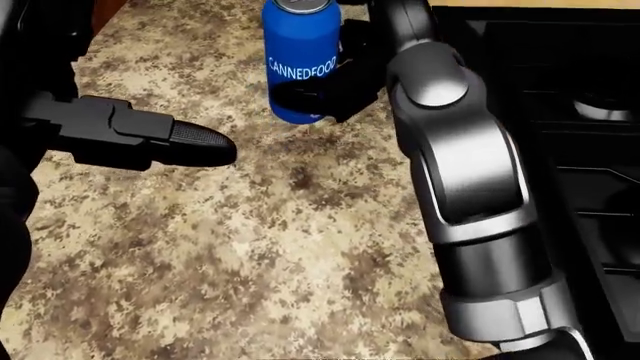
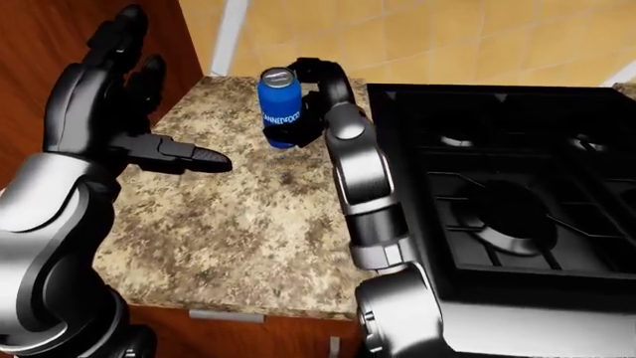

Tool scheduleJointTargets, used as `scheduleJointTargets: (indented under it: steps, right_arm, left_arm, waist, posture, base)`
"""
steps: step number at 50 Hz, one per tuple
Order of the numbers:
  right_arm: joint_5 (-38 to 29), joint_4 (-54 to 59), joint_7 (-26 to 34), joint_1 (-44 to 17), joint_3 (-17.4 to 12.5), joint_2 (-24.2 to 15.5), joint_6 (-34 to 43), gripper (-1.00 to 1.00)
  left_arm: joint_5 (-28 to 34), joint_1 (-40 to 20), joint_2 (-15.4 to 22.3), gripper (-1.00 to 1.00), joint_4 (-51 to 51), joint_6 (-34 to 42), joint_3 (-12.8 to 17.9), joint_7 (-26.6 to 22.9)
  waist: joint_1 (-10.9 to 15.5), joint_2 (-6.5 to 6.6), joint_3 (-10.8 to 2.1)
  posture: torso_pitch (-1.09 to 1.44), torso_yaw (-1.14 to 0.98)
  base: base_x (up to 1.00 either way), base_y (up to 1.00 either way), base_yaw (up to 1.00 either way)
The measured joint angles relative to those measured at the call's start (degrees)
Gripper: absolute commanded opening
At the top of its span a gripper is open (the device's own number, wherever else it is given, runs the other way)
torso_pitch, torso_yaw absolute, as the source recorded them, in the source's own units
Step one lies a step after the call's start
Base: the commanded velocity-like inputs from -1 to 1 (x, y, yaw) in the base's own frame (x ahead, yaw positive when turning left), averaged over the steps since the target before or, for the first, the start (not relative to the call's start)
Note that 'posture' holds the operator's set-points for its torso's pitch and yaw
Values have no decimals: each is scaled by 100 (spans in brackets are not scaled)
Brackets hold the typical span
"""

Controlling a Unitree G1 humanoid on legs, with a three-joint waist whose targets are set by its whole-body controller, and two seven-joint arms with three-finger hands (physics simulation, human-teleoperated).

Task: Move the drinks to the dining counter.

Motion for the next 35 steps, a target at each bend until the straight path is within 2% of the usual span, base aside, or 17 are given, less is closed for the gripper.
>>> scheduleJointTargets:
  steps: [4, 10, 11, 14, 15, 16, 18, 19, 21, 23, 28, 30, 31, 32, 33, 34, 35]
  right_arm:
    - [52, -219, 68, 16, 49, 13, 273, -100]
    - [70, -642, 96, 123, 49, 1, 480, -100]
    - [69, -709, 98, 155, 48, 2, 541, -100]
    - [63, -814, 91, 191, 34, -18, 662, -100]
    - [54, -886, 87, 239, 1, -57, 708, -100]
    - [32, -950, 76, 290, -44, -74, 781, -100]
    - [-22, -975, 42, 317, -90, -92, 923, -100]
    - [-43, -988, 26, 304, -87, -90, 963, -100]
    - [-58, -1116, 18, 301, -53, -71, 971, -100]
    - [-34, -1253, 47, 317, -14, -51, 952, -100]
    - [16, -1479, 145, 343, 22, -61, 1066, -100]
    - [27, -1562, 170, 358, 17, -78, 1110, -100]
    - [31, -1623, 180, 373, 5, -91, 1144, -100]
    - [30, -1694, 183, 398, -13, -92, 1171, -100]
    - [36, -1729, 188, 486, 9, -48, 1193, -100]
    - [56, -1724, 214, 598, 54, -51, 1251, -100]
    - [74, -1667, 242, 646, 86, -51, 1330, -100]
  left_arm:
    - [32, 26, -15, 100, -17, 8, -12, -8]
    - [90, 52, -46, 100, -263, 120, -53, -8]
    - [97, 55, -52, 100, -290, 147, -65, -11]
    - [111, 41, -81, 100, -404, 239, -110, -25]
    - [102, 38, -118, 100, -461, 287, -162, -43]
    - [82, 58, -122, 100, -524, 341, -219, -70]
    - [58, 77, -106, 100, -567, 430, -254, -113]
    - [65, 69, -91, 100, -573, 463, -232, -123]
    - [115, 47, -70, 100, -627, 511, -176, -118]
    - [171, 91, -80, 100, -668, 474, -174, -105]
    - [237, 39, -120, 100, -617, 495, -282, -129]
    - [271, 34, -148, 100, -634, 501, -305, -136]
    - [291, 37, -169, 100, -640, 500, -321, -136]
    - [312, 38, -175, 100, -632, 491, -341, -137]
    - [339, 119, -181, 100, -630, 506, -348, -136]
    - [360, 169, -224, 100, -588, 577, -374, -141]
    - [376, 154, -232, 100, -558, 659, -400, -150]
  waist:
    - [11, 107, -51]
    - [-110, 73, -24]
    - [-163, 24, -26]
    - [-272, -250, 23]
    - [-364, -227, 68]
    - [-424, -273, 73]
    - [-476, -397, 28]
    - [-466, -410, 1]
    - [-421, -365, -33]
    - [-369, -323, -14]
    - [-238, -303, 216]
    - [-205, -180, 317]
    - [-188, -51, 337]
    - [-170, 53, 334]
    - [-54, -8, 344]
    - [-27, 78, 222]
    - [-45, 231, 91]
  posture:
    - [0, 0]
    - [0, 0]
    - [0, 0]
    - [0, 0]
    - [0, 0]
    - [0, 0]
    - [0, 0]
    - [0, 0]
    - [0, 0]
    - [0, 0]
    - [0, 0]
    - [0, 0]
    - [0, 0]
    - [0, 0]
    - [0, 0]
    - [0, 0]
    - [0, 0]
  base:
    - [-100, 0, 0]
    - [-100, 0, 0]
    - [-100, 0, 0]
    - [-100, 0, 0]
    - [-100, 0, 0]
    - [-100, 0, 0]
    - [-100, 0, 0]
    - [-100, 0, 0]
    - [-100, 0, 0]
    - [-100, 0, 0]
    - [-100, 0, 0]
    - [-100, 0, 0]
    - [-100, 0, 0]
    - [-100, 0, 0]
    - [-100, 0, 0]
    - [-100, 0, 0]
    - [-100, 0, 0]
